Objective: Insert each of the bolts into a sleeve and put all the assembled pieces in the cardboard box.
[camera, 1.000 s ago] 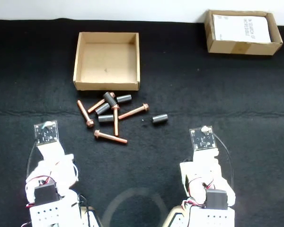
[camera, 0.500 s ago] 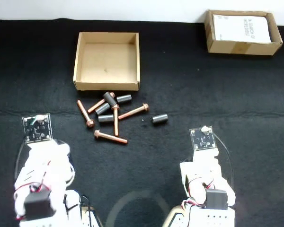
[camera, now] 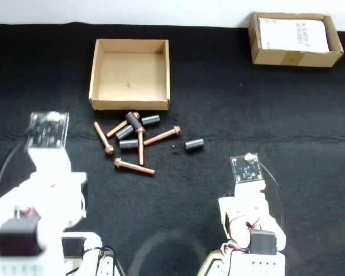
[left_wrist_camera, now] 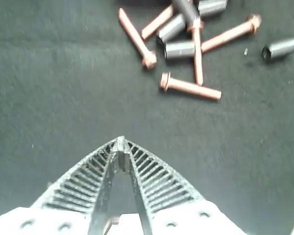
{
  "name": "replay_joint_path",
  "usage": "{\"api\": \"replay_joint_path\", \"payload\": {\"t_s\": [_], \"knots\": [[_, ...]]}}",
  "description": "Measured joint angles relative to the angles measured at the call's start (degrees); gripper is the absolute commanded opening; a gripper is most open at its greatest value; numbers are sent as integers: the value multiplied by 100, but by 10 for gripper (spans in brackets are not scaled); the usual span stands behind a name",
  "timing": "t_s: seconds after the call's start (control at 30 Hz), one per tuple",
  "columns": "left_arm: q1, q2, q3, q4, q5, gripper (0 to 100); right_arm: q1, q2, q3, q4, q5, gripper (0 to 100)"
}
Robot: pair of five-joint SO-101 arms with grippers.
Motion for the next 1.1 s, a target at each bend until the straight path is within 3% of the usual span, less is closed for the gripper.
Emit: {"api": "replay_joint_path", "payload": {"t_s": [0.47,1.1], "knots": [[53,3051,-123,97,0,14,0,0,0,0,0,7],[53,3235,-273,114,9,13,-299,0,0,-352,0,8]]}}
